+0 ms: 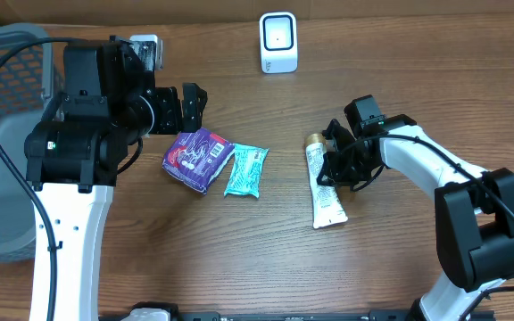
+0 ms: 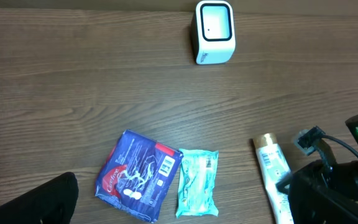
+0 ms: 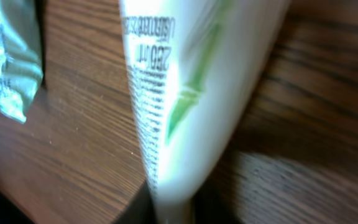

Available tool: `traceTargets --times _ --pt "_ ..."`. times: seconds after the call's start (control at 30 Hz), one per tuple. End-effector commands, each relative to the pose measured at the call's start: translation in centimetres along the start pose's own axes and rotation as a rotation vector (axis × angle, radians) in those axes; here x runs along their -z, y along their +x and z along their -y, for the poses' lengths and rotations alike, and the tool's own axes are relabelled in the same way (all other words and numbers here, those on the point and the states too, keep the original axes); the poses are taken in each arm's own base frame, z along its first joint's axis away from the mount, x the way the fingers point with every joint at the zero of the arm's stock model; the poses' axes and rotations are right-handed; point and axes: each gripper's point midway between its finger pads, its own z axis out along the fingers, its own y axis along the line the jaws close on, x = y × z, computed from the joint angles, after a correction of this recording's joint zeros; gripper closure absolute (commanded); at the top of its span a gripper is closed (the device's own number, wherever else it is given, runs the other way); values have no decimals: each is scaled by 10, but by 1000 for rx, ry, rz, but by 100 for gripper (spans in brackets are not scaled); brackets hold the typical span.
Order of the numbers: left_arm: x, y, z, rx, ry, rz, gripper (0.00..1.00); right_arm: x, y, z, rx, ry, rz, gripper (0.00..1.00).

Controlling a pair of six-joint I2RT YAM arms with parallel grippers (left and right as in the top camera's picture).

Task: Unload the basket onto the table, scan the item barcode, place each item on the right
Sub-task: 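Lower the white tube back onto the table, cap pointing away, then grasp the white tube with the right gripper and lift it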

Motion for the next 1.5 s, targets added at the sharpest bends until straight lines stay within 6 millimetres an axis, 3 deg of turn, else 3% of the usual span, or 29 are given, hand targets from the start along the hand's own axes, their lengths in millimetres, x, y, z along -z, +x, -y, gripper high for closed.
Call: traceTargets --times 0.0,0.07,0.23,0.4,0.5,0.67,0.77,0.93,1.03,1.1,1.3,1.47 --pt "2 -5 -2 14 -8 15 0 -5 10 -2 -16 -36 -31 65" --pt "2 -5 -2 14 -8 15 1 -7 15 0 -23 -34 -43 51" --pt "2 -5 -2 15 -8 14 1 -16 29 3 -37 -48 -69 52" --pt "2 -5 -2 14 -8 15 0 -22 41 -4 -51 -118 -95 68" --pt "2 -5 -2 15 -8 14 0 -24 45 -4 -56 -120 -103 82" --pt "2 -5 -2 14 -7 15 0 -20 36 -11 -42 -148 -80 96" --pt "2 -5 -2 14 -7 15 0 -7 21 -27 -18 -205 -45 96" --pt "2 -5 -2 14 -8 15 0 32 -8 -68 72 -339 31 96" --pt "2 -5 -2 14 -8 15 0 65 -22 -97 153 -426 87 96" --pt "2 -5 -2 14 -8 15 0 98 -30 -120 210 -466 149 96" --pt "2 -5 -2 14 -8 15 0 168 -30 -159 317 -591 272 96" --pt "2 -5 -2 14 -8 15 0 209 -25 -178 350 -701 330 96"
